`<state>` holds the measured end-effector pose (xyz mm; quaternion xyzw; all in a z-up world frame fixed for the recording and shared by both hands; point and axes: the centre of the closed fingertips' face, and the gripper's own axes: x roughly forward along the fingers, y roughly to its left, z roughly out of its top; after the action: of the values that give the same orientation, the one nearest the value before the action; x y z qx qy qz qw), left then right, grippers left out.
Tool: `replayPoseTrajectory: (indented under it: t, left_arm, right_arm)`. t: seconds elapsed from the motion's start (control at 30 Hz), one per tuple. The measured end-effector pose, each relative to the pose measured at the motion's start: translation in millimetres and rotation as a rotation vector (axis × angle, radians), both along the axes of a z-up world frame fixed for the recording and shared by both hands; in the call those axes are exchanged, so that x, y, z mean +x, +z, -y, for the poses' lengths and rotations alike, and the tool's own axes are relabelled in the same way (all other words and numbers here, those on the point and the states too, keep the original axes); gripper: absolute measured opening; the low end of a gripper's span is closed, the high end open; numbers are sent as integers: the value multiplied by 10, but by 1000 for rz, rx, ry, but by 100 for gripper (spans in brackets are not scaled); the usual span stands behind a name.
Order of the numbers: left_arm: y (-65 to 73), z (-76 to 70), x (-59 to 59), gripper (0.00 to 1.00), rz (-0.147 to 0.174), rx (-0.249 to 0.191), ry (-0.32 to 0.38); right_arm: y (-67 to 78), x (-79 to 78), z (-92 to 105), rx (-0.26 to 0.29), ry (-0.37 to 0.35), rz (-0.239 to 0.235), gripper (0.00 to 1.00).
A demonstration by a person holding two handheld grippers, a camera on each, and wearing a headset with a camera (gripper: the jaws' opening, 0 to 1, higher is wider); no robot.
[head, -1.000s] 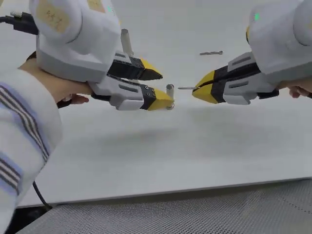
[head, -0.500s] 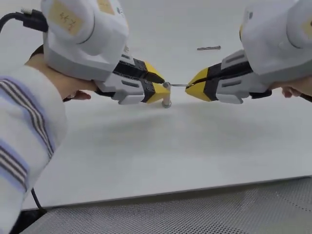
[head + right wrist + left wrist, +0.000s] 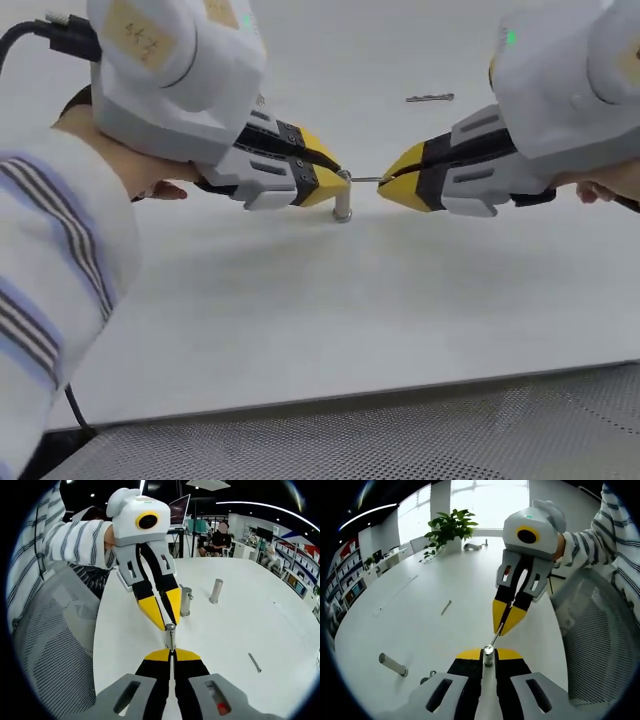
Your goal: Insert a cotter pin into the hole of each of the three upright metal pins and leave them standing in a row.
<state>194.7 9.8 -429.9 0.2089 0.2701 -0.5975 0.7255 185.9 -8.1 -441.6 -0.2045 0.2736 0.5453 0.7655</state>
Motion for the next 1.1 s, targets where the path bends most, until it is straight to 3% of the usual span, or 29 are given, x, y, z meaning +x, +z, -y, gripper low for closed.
replayPoseTrajectory:
  t: [0.13, 0.27, 0.63, 0.73, 0.8, 1.1]
  left_arm:
    - [-2, 3, -10, 5, 8, 1, -7]
    - [-11, -20, 27, 5, -27, -2, 35]
    - [-26, 24, 37, 5, -17, 7, 32]
    - [-27, 21, 31, 5, -15, 12, 28]
    - [-27, 25, 25, 5, -11, 15, 28]
    - [-19, 41, -6, 5, -10, 22, 38]
  right_arm:
    - [-48, 55, -14, -11, -2, 6, 0]
    - [-72, 99, -36, -2, -14, -4, 0]
    - [-103, 126, -186, 6, 17, 17, 0]
    - [-97, 176, -154, 17, -22, 30, 3]
    - [-94, 141, -121, 7, -3, 29, 6]
    - [-44, 39, -59, -1, 7, 32, 0]
